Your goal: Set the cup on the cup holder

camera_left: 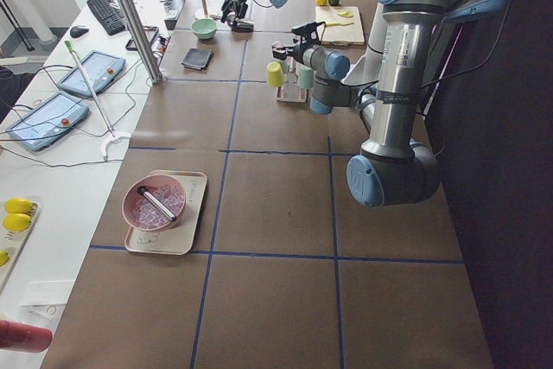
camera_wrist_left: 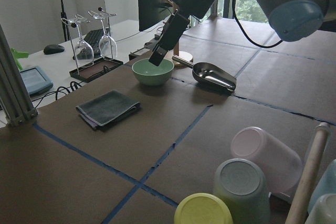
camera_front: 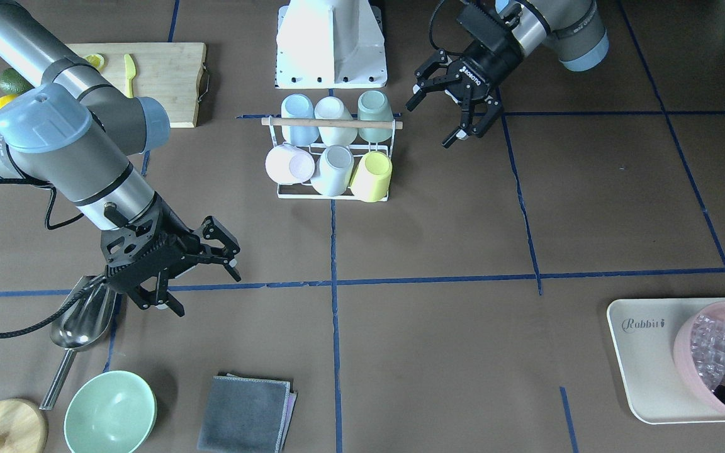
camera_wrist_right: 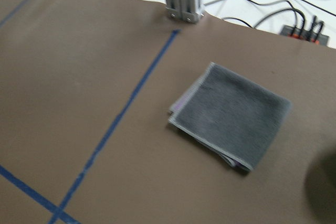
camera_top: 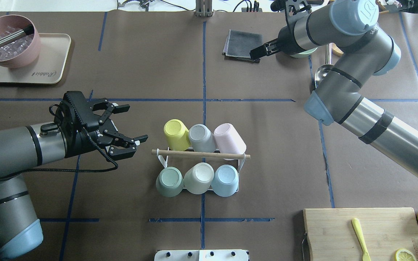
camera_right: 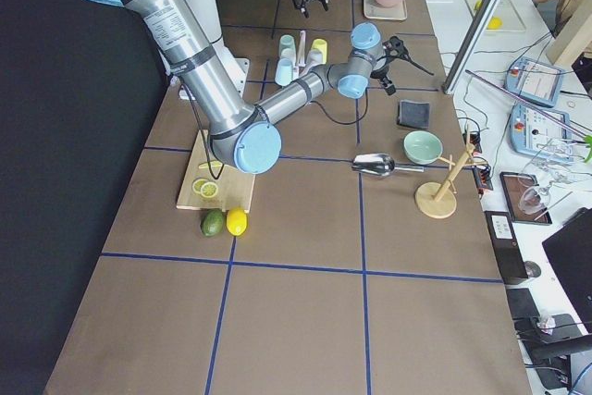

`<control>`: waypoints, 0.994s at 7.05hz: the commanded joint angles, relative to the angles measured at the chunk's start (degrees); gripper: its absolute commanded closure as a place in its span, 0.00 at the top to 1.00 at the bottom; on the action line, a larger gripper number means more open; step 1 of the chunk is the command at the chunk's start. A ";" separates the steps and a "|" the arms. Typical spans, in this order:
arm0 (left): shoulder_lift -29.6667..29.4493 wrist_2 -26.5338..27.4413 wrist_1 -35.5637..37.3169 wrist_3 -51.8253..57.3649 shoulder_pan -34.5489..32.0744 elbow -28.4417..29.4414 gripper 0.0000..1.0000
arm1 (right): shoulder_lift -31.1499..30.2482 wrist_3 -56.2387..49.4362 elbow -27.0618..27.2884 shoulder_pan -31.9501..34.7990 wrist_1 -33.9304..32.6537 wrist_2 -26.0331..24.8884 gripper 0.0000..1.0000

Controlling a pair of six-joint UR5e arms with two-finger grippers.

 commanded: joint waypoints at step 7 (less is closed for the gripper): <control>-2.52 -22.16 60.01 0.89 -16.36 1.46 1.00 | -1.46 -17.27 1.78 7.29 -33.48 5.51 1.00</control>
